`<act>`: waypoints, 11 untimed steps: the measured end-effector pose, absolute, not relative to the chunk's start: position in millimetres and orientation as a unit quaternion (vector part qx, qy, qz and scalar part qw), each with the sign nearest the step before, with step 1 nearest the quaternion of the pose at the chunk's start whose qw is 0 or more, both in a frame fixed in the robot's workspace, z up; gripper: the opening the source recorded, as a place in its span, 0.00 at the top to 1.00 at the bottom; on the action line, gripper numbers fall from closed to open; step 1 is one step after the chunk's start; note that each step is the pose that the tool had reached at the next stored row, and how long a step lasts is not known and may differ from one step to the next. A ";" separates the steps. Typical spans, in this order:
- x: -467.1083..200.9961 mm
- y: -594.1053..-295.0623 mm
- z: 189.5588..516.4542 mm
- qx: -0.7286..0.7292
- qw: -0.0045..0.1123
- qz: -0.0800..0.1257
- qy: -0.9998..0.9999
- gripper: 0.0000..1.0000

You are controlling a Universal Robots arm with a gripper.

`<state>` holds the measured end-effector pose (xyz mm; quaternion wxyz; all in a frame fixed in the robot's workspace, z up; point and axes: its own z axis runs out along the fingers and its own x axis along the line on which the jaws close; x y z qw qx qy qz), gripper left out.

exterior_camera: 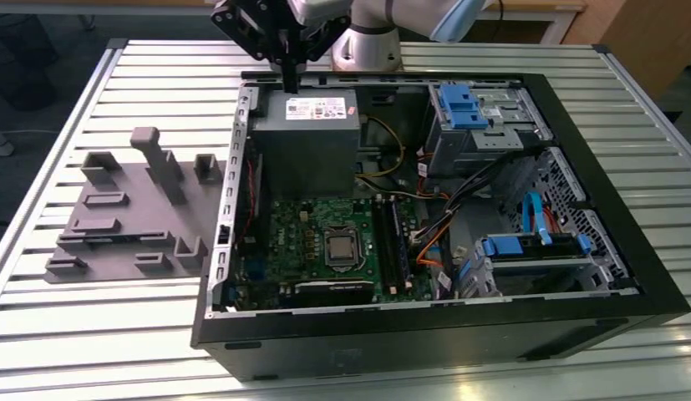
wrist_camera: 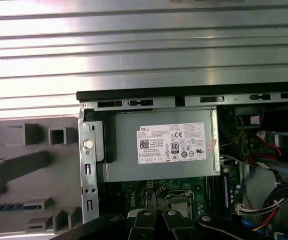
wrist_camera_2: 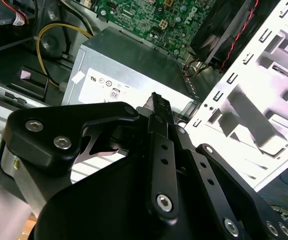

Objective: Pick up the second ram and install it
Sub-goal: 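Reach for the second ram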

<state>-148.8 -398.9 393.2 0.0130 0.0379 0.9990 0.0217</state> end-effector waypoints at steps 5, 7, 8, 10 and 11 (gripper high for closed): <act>-149.6 -398.9 393.1 0.038 0.013 0.022 0.999 0.89; -150.3 -398.9 393.2 0.038 0.013 0.022 0.999 0.89; -150.8 -399.0 393.1 0.038 0.013 0.022 0.999 0.89; -152.0 -398.9 393.1 0.038 0.013 0.022 0.999 0.89; -152.6 -398.9 393.1 0.038 0.013 0.022 0.999 0.89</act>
